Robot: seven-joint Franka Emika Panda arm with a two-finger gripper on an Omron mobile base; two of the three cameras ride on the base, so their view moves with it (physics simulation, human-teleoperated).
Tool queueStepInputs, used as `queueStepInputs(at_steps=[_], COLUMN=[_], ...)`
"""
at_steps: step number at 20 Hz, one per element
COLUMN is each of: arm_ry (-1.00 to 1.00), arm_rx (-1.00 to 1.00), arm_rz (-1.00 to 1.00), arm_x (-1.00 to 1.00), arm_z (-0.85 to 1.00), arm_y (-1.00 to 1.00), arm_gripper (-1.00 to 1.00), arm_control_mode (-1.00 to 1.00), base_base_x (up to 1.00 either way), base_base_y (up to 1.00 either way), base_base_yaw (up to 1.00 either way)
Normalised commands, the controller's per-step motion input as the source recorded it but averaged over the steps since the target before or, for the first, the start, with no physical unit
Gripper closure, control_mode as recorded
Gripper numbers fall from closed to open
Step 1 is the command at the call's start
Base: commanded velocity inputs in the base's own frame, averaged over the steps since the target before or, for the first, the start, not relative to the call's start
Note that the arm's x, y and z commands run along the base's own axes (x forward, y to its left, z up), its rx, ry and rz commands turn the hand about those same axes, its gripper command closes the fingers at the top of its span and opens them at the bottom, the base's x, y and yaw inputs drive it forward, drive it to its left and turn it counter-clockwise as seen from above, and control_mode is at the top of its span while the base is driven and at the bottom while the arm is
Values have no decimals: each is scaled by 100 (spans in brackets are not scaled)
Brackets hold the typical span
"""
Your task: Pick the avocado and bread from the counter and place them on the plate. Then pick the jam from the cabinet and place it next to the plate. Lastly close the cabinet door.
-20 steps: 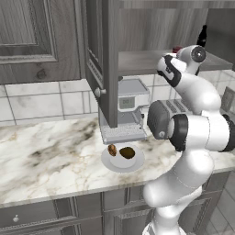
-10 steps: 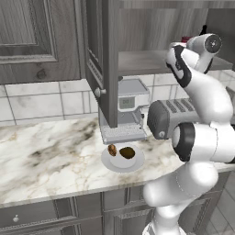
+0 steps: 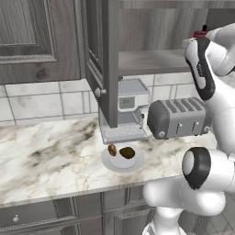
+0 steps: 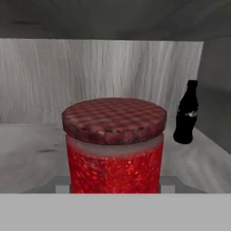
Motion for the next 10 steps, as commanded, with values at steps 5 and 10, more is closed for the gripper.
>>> queueStepInputs(at_steps=[5,10], arm_ry=[0,0], arm_rx=[-17,-17], arm_rz=[23,26], arm_x=[-100,-100], arm_z=[-50,-42], arm_y=[5,22], arm_gripper=[100,100], arm_control_mode=[-100,-100], base_base_x=[0,0], base_base_y=[0,0], base_base_yaw=[0,0])
